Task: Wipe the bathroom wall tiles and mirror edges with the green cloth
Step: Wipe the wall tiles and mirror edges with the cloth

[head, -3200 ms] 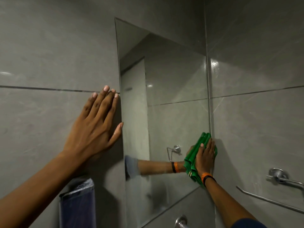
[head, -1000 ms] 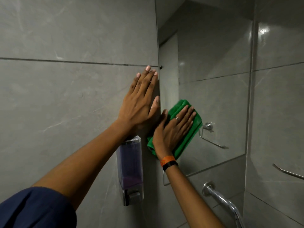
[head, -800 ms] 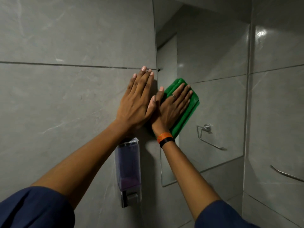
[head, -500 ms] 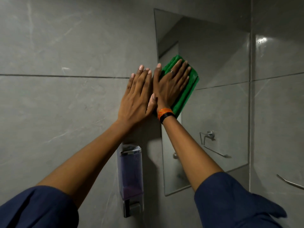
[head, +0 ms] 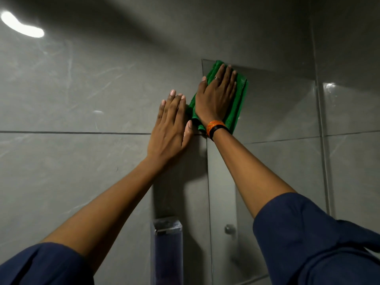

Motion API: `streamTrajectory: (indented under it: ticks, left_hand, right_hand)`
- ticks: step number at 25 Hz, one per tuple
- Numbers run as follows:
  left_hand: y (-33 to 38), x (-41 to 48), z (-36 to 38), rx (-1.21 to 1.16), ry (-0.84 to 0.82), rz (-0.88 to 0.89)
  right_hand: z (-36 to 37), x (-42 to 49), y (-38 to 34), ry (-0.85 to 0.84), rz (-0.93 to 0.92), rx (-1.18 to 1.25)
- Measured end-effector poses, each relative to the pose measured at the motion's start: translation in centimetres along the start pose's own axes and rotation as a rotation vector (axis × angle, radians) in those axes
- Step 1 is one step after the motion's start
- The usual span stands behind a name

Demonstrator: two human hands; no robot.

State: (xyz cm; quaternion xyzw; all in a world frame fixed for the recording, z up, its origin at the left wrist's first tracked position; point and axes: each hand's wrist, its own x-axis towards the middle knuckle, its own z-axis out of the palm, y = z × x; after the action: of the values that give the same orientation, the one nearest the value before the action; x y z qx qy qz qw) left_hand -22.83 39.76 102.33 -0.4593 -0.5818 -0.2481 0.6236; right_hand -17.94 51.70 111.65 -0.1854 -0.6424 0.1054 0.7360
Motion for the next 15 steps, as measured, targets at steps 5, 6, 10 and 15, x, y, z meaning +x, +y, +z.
streamTrajectory:
  ticks: [5, 6, 10, 15]
  left_hand:
    - [-0.6, 0.8, -1.5, -0.032, -0.054, 0.022]
    - [-1.0, 1.0, -2.1, -0.009, -0.061, 0.022]
    - [-2.7, 1.1, -5.7, 0.117, -0.074, -0.015]
    - [-5.8, -0.9, -12.6, 0.37, -0.139, -0.049]
  right_hand:
    - [-0.4, 2.7, -1.5, -0.015, -0.109, 0.181]
    - [-0.6, 2.9, -1.8, -0.023, -0.128, 0.238]
    - [-1.4, 1.8, -4.4, -0.085, -0.154, 0.481]
    - [-2.1, -3.3, -9.7, -0.143, -0.173, 0.718]
